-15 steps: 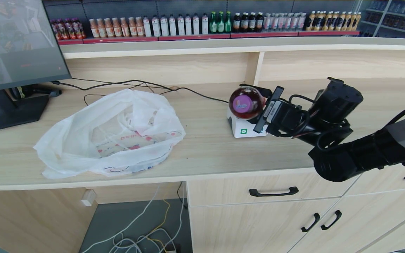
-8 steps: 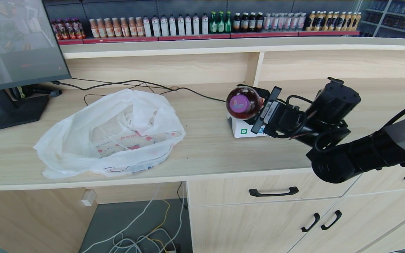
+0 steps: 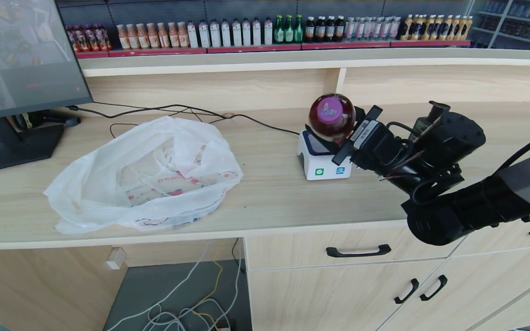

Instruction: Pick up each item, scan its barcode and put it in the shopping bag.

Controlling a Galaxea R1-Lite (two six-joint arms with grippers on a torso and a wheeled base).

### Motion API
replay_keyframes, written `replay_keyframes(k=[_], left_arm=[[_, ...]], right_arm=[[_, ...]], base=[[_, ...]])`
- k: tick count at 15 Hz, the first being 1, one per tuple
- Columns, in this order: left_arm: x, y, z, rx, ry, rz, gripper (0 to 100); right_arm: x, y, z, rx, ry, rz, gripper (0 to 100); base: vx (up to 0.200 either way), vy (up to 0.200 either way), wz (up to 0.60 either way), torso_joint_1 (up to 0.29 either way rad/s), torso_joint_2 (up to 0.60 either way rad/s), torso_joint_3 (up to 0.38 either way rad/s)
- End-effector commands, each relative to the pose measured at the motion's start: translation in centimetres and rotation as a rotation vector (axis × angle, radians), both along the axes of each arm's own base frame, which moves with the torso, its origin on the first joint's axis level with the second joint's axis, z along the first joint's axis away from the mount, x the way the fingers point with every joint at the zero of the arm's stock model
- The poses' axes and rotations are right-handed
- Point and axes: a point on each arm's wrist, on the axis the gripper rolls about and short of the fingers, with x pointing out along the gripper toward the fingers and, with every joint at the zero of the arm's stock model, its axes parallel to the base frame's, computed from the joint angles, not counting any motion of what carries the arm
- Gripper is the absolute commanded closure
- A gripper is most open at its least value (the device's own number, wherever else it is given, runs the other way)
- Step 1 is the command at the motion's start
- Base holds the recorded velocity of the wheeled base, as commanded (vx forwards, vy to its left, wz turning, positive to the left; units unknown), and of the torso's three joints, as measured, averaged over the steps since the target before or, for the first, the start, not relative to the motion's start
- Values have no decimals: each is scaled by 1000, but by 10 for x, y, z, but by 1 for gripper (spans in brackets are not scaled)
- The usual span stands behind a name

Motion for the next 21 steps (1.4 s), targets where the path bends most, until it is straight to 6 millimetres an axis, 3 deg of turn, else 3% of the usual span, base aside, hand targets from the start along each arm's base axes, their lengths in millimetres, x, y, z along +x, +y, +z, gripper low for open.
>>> replay_keyframes(k=[1, 6, 8, 11, 15, 18, 21], left_arm=[[0, 0, 0, 0, 0, 1, 0], [0, 0, 0, 0, 0, 1, 0], [0, 0, 0, 0, 2, 1, 0], [0, 0, 0, 0, 0, 1, 0], [0, 0, 0, 0, 0, 1, 0], [0, 0, 0, 0, 0, 1, 0], [0, 0, 0, 0, 0, 1, 0]], right_arm=[[-1, 0, 5, 23, -7, -5, 100], [-14, -6, 36, 252, 34, 11, 100], [-30, 1, 43, 414, 158, 49, 100], [-51, 1, 45, 578, 322, 119, 100], [-79, -17, 51, 803, 475, 146, 100], [-97, -26, 47, 840, 529, 149, 100], [-113, -41, 30, 828, 585, 81, 100]], base=[[0, 0, 0, 0, 0, 0], [0, 0, 0, 0, 0, 0], [0, 0, 0, 0, 0, 0], [0, 0, 0, 0, 0, 0], [0, 0, 0, 0, 0, 0], [0, 0, 0, 0, 0, 0], [0, 0, 0, 0, 0, 0]])
